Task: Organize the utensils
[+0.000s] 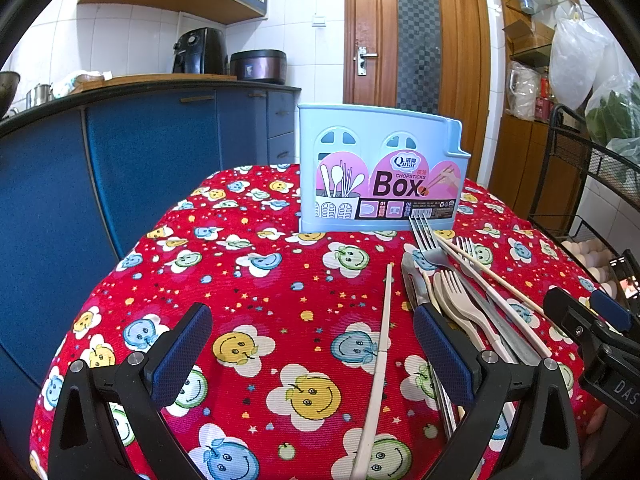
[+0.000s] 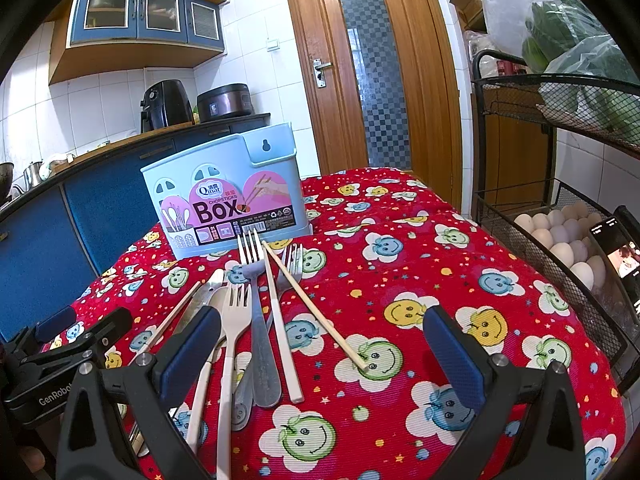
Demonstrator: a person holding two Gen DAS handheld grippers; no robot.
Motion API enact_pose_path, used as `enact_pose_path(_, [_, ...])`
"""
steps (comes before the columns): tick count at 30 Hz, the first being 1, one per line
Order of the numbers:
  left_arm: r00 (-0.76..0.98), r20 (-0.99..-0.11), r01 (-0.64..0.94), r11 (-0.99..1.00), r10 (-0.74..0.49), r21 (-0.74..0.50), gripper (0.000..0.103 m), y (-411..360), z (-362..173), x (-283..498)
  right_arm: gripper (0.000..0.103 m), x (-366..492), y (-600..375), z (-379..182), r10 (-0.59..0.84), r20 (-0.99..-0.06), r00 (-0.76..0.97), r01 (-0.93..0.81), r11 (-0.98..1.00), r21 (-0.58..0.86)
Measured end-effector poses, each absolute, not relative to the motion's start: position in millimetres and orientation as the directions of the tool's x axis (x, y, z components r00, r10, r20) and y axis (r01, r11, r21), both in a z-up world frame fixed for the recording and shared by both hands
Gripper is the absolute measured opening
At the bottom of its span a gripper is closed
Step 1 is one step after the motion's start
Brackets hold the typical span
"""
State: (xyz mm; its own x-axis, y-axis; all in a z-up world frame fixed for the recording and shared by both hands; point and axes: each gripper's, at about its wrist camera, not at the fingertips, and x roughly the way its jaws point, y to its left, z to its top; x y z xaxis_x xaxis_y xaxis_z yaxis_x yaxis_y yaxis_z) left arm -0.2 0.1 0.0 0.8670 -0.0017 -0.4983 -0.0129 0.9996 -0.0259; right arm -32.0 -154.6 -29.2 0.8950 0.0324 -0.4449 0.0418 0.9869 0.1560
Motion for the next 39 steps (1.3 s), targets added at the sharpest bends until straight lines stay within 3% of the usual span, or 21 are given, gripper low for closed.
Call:
enact_pose_path(9, [0.858,-0.513,-0.009,1.0,-0.004,-0.024,0.1,0,-2,2,0.103,-26,-165,-32,0.081,-0.466,0.881,0.036,0.971,0.237])
enact_pose_path(16, [0.843,-0.538,-0.008,0.999,-0.016,-0.042,0.1,1,-1,12,0.103,-17,-172,-29,0.128,-0.532,0.837,0.021,0.964,0.265])
enact_pose_path(27, [0.786,-0.618,0.064,0.994,0.004,0.087,0.1,-11,11,31,0.102,25,-184,-9,0.101,-0.657,0.747,-0.048,0.994,0.098])
enact_pose_path(34, [0.728,-0.684,0.099,0.98,0.046,0.171,0.1,-16,7,51,0.081,44,-180,-9,0.122,-0.714,0.689,-0.139,0.99,0.035])
enact_pose_path(39, [0.665,-0.747,0.139,0.982,0.002,0.127,0.1,-14,1,65,0.071,56,-170,-12,0.139,-0.759,0.636,-0.226,0.974,-0.011])
